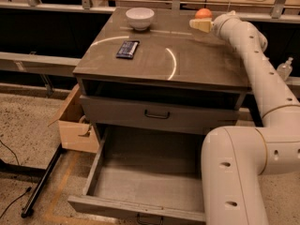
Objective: Place orange into middle drawer
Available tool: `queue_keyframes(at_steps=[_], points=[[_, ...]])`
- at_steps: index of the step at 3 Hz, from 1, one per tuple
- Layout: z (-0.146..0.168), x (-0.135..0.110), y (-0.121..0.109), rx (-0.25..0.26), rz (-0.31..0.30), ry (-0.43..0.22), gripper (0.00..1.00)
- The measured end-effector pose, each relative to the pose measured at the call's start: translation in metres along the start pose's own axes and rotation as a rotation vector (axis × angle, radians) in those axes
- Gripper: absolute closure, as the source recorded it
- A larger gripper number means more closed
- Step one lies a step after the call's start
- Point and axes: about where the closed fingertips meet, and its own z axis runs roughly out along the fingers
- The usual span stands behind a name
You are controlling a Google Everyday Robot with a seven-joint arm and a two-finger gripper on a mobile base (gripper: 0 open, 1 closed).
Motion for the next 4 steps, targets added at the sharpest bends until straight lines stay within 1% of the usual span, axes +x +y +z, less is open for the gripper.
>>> queue_keyframes(at_steps=[2,3,4], points=[[0.016,0.015,0.007,0.018,-0.018,0.005,0.00],[0.020,0.016,0.007,0.034,-0.024,-0.003,0.00],[0.022,0.018,0.006,0.044,-0.025,-0.009,0.18]])
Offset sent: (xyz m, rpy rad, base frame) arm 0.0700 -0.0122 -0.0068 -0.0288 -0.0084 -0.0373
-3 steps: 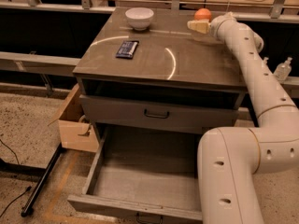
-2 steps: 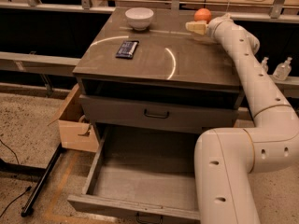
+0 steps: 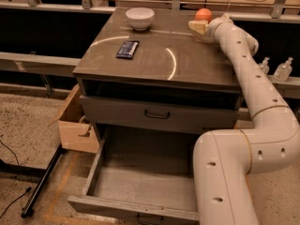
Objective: Place orange into middle drawer
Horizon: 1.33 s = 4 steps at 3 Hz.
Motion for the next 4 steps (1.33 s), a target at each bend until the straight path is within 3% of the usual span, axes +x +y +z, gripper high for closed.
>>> queue_keyframes(at_steps=[3,4], points=[[-0.0019,0.0026,-0.0012,-0.010,0.006,0.001,0.87],[-0.0005,0.0038,0.0010,-0.012,0.006,0.002,0.86]])
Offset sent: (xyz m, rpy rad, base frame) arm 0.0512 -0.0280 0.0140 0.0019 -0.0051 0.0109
